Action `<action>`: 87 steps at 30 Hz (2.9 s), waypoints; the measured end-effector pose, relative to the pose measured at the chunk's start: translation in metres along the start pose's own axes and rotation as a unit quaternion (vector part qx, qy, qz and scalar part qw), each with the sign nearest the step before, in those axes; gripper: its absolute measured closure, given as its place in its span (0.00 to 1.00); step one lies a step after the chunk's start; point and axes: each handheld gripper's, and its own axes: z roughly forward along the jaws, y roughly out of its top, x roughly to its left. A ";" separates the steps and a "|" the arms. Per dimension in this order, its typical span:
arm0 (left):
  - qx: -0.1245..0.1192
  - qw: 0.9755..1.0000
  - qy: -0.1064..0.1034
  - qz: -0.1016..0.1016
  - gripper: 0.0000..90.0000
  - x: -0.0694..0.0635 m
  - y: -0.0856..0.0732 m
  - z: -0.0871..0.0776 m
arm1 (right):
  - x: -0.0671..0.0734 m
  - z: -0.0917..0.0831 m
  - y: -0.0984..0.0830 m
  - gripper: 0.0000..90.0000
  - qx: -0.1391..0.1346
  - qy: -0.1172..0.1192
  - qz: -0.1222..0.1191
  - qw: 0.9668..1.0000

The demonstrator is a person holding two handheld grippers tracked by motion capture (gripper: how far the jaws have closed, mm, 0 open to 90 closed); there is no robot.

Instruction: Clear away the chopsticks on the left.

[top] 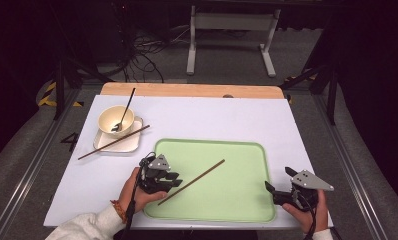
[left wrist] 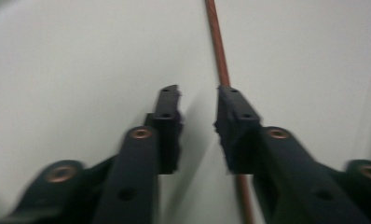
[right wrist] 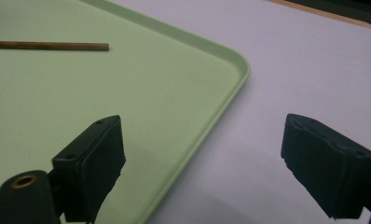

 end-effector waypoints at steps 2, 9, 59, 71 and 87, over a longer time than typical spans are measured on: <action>-0.011 0.999 -0.018 0.039 0.92 0.001 0.011 0.006 | 0.001 0.001 0.000 0.15 0.002 0.000 0.000 1.000; -0.005 0.977 -0.086 0.197 0.96 -0.021 0.073 0.046 | 0.000 0.008 0.000 0.16 0.011 0.002 0.000 1.000; 0.022 0.998 0.057 0.014 1.00 0.080 0.008 0.010 | 0.013 0.010 0.003 0.15 0.028 0.011 -0.038 0.999; 0.015 0.997 0.072 0.039 1.00 0.078 -0.003 0.002 | 0.014 0.010 0.002 0.15 0.028 0.016 -0.037 0.999; -0.025 0.996 0.067 0.047 0.99 0.078 -0.007 -0.020 | 0.014 0.009 0.008 0.15 0.019 0.016 -0.041 0.999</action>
